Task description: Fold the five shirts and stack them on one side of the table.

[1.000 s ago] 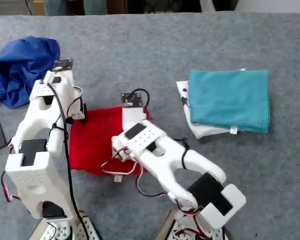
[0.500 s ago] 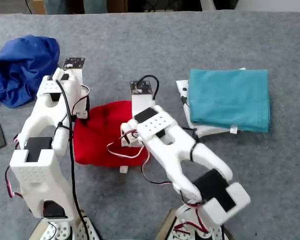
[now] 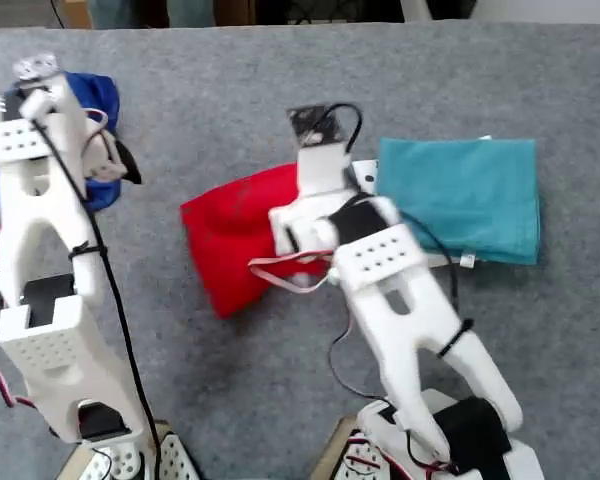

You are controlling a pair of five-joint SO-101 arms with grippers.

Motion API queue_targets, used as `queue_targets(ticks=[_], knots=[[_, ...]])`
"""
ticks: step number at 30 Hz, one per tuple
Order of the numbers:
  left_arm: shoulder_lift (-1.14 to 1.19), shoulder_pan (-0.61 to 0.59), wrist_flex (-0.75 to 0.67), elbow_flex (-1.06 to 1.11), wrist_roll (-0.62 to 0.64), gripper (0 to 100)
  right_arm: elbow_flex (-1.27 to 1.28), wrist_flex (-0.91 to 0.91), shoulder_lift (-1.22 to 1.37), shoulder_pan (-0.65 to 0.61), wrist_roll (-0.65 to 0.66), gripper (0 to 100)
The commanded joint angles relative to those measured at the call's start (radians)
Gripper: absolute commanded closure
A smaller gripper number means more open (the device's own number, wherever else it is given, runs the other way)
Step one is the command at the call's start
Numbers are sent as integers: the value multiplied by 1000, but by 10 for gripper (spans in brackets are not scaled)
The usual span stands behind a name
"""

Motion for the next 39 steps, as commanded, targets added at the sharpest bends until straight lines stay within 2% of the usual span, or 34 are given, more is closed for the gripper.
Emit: queue_targets(ticks=[1,10,15,21,26,36,39], knots=[[-8,-30,34,-71,-25,726,-130,3,-44,104,120,984],[-11,-62,48,-31,-68,726,-318,3,59,385,361,984],[-15,-73,48,-13,-72,726,-341,5,140,568,473,984],[-14,-73,48,-12,-101,726,-337,5,211,724,621,980],[-8,-73,48,-12,-114,726,-343,5,260,801,706,980],[-15,-74,48,-12,-114,726,-341,3,269,838,732,979],[-15,-74,48,-12,-121,726,-335,11,272,838,732,917]])
